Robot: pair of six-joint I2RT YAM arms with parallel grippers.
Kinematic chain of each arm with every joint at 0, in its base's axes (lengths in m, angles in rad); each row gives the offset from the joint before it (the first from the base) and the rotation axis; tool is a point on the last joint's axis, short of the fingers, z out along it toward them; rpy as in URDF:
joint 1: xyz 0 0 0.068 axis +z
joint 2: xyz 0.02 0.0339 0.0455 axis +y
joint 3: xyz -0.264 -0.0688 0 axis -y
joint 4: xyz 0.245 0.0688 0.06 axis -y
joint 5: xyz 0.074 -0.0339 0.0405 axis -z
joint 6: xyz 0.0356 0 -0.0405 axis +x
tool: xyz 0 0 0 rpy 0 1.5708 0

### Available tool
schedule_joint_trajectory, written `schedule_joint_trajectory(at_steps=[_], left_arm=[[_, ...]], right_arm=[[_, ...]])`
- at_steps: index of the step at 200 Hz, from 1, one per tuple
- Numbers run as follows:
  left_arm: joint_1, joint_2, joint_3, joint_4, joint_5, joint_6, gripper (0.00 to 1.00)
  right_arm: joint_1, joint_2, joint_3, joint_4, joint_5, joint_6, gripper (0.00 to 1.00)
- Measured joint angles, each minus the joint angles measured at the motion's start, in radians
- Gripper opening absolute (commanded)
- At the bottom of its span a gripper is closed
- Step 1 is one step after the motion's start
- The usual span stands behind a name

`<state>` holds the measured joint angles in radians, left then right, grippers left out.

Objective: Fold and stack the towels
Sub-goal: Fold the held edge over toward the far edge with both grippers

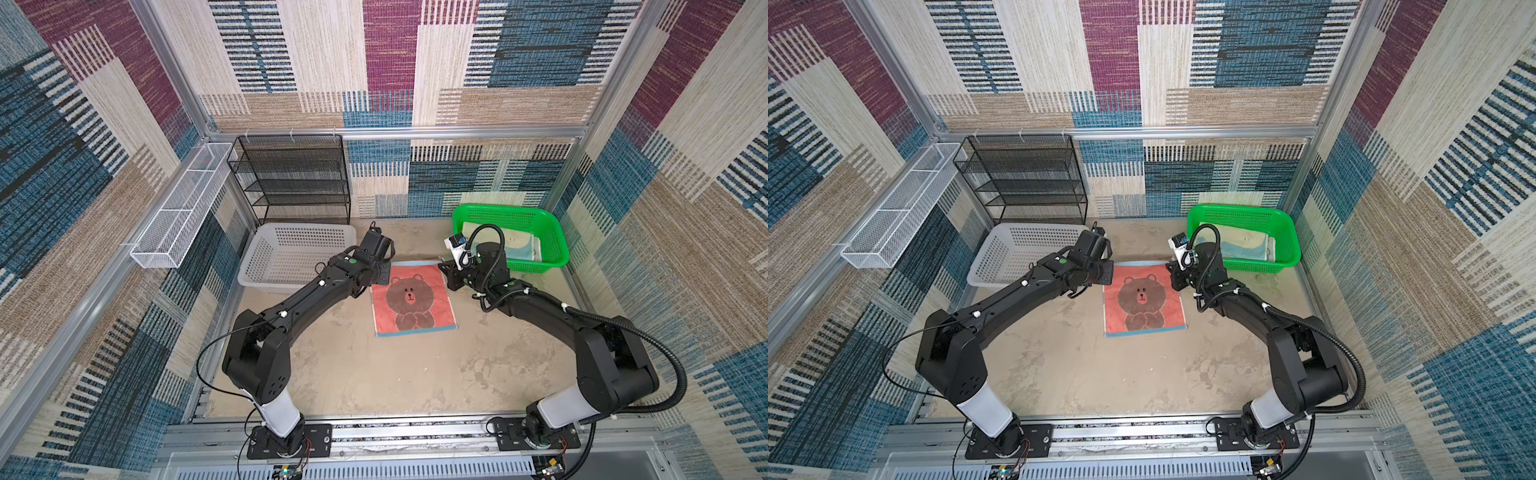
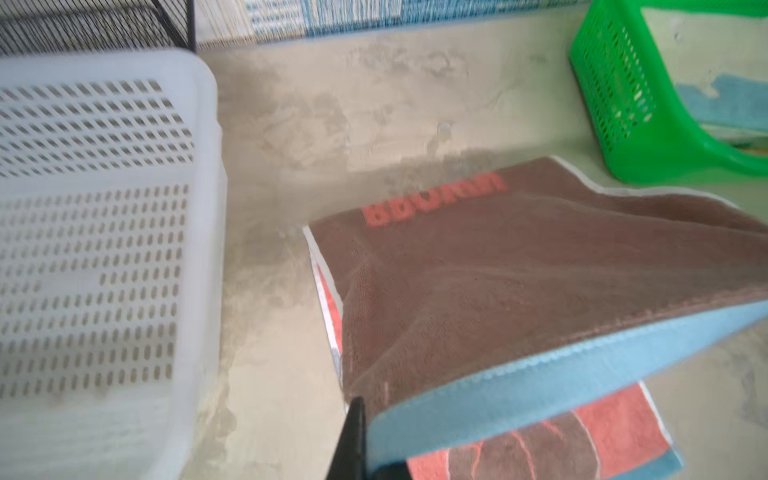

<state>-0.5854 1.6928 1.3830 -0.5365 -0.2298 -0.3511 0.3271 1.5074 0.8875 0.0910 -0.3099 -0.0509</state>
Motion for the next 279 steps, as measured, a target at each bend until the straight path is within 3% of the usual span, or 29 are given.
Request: schedule_joint_trajectory(at_steps=[132,191,241,260,272,279], left_arm=[[-0.185,-0.02,-0.151,-0.072,-0.063,-0.171,0.0],[-0.22,-0.021,-0.171,-0.092,-0.134,-0.222,0.0],[-0.258,0.056,-0.209,-0.103,-0.186,-0.279,0.0],[-0.267,0.076,-0.223,-0.103,-0.187,-0.298,0.18],[-0.273,0.08,-0.234,-0.111,-0.207,-0.305,0.31],[-0.273,0.08,-0.241,-0.13,-0.227,-0.31,0.43]], right_arm=[[-0.008,-0.301,-0.35,-0.092,-0.095,0.233,0.0],[-0.002,-0.291,-0.415,-0.069,-0.173,0.311,0.0],[0.035,-0.206,-0.432,-0.064,-0.172,0.356,0.0],[0.05,-0.163,-0.432,-0.065,-0.165,0.364,0.04],[0.057,-0.148,-0.43,-0.079,-0.146,0.367,0.17],[0.058,-0.145,-0.429,-0.097,-0.122,0.37,0.29]])
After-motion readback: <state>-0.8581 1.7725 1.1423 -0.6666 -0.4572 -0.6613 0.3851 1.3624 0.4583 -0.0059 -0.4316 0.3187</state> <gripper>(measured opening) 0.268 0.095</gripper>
